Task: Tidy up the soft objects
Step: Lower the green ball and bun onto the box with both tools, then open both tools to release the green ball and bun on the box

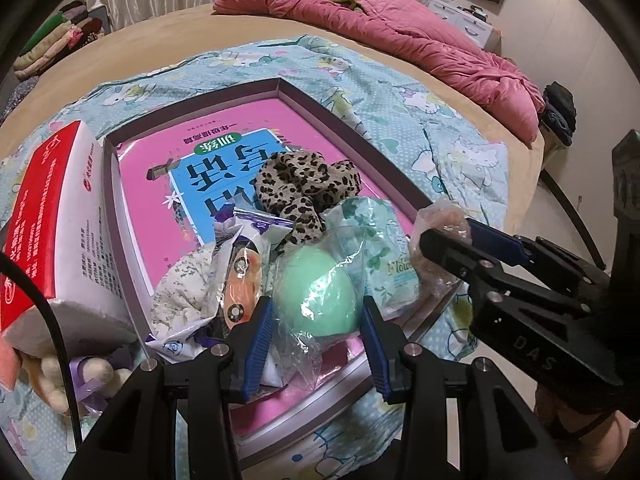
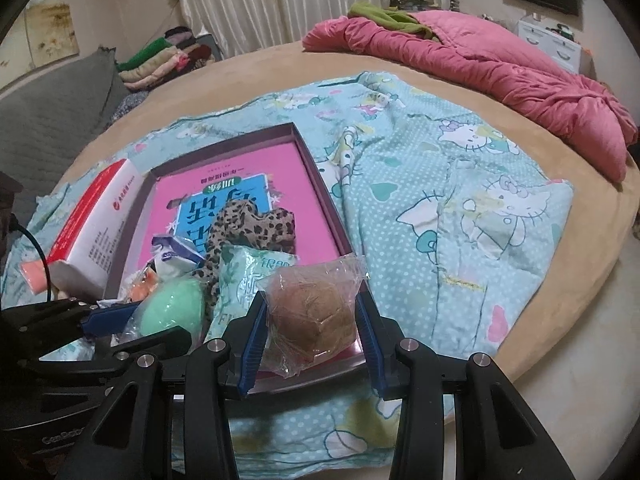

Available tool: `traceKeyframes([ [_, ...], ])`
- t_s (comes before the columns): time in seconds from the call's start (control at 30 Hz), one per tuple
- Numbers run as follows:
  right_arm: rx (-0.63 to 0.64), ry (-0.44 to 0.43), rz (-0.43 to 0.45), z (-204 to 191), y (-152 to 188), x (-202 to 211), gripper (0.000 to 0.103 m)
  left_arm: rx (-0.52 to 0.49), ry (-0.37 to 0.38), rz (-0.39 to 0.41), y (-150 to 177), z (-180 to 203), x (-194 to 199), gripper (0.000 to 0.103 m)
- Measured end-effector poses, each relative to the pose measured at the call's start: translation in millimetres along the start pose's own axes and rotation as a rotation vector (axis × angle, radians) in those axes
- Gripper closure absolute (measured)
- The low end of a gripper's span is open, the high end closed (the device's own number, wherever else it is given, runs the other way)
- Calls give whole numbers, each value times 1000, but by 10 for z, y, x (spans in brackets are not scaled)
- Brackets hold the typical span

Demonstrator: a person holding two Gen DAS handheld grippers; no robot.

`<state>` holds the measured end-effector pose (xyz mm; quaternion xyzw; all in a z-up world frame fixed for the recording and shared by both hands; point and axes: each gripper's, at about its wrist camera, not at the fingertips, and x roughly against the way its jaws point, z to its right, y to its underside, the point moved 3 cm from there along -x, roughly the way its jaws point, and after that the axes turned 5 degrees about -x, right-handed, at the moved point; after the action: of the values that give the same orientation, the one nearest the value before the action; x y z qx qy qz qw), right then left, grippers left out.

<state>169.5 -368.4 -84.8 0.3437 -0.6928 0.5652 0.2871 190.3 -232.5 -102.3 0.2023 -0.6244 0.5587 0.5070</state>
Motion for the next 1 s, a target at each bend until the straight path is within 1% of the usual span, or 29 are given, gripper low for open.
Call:
traceKeyframes([
  [0.33, -3, 0, 2, 12, 38, -15, 56, -12, 11, -16, 47, 73, -38, 60],
  [0.73, -4, 12, 4, 24, 40, -5, 54, -16, -7, -20, 75, 86, -76, 59],
  [0.83, -14, 10, 9, 36, 39, 7, 52, -18, -9, -21, 98, 96, -70, 59],
  [1.0, -13, 13, 13, 45, 37, 30, 43, -15, -8, -24, 112, 123, -76, 59],
])
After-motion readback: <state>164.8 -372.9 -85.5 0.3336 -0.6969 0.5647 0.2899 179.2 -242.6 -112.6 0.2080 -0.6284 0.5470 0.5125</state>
